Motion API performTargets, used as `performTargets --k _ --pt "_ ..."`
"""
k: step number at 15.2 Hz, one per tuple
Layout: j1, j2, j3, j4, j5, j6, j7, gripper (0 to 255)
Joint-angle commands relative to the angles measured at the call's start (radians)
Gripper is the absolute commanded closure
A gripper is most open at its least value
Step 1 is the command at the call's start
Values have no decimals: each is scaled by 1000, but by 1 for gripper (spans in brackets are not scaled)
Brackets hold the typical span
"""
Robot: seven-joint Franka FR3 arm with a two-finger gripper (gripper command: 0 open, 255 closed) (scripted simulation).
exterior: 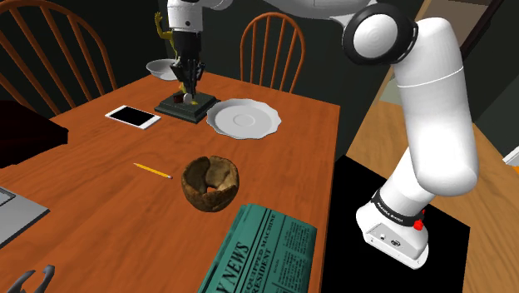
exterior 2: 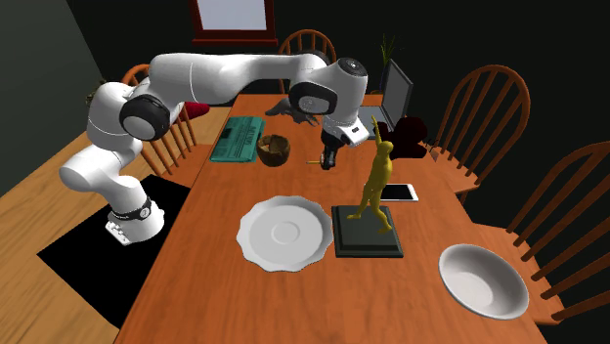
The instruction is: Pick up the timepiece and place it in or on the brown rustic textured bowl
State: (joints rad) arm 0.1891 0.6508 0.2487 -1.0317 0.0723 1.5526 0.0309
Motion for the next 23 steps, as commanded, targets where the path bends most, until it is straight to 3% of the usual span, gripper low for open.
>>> performTargets --k 1,7,9,13,23 --pt "4 14 0 51 -2 -37 5 255" --pt "20 58 0 204 -9 -144 21 255" --pt "9 -72 12 -10 12 -56 34 255" --pt "11 -250 34 -283 48 49 63 255" --pt "59 -561 98 -694 141 185 158 255"
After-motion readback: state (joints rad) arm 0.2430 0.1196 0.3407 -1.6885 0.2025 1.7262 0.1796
